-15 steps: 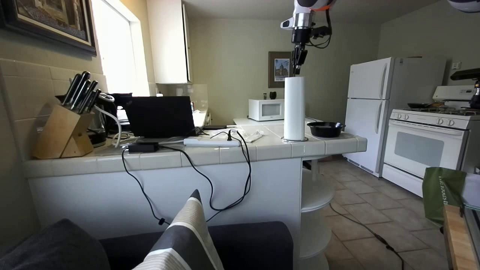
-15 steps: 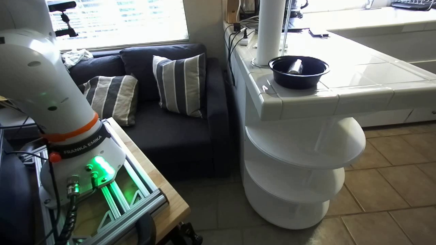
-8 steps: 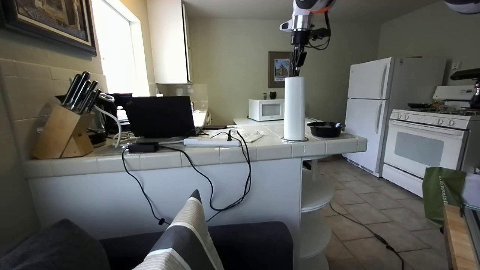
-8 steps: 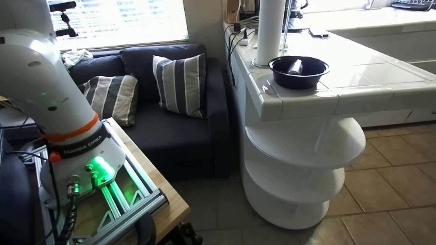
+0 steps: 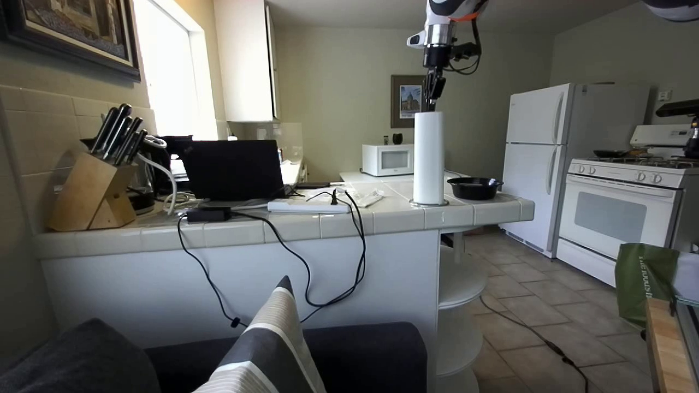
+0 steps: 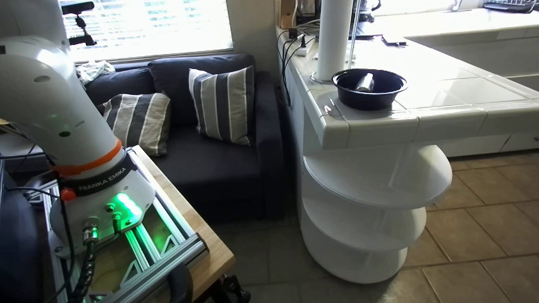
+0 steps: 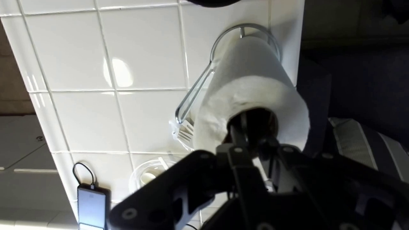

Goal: Move the paper towel roll to the right

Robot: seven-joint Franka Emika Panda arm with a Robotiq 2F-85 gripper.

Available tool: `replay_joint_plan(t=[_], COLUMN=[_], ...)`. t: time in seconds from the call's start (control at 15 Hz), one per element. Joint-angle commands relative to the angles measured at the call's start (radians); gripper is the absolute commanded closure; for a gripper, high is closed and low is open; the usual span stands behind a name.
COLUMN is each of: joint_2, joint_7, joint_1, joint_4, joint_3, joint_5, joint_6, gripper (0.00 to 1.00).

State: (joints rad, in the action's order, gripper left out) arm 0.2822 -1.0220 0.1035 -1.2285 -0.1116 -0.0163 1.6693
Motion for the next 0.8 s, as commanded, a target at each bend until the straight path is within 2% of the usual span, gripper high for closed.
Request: replay_joint_plan(t=[0.0, 0.13, 0.53, 0.73], joint_2=[0.014, 0.012, 0.009, 0.005], joint_7=[0.003, 0.001, -0.004, -0.014], joint_1=[0.008, 0.01, 0.017, 0.026], joint_4=[0.011, 0.006, -0.012, -0.019], joint_3=[0.001, 0.001, 0.003, 0.006], joint_5=[0.023, 0.029, 0.062, 0.103], joint_6=[0.019, 0.032, 0.065, 0.057], gripper=[0.83, 0.86, 0.75, 0.79])
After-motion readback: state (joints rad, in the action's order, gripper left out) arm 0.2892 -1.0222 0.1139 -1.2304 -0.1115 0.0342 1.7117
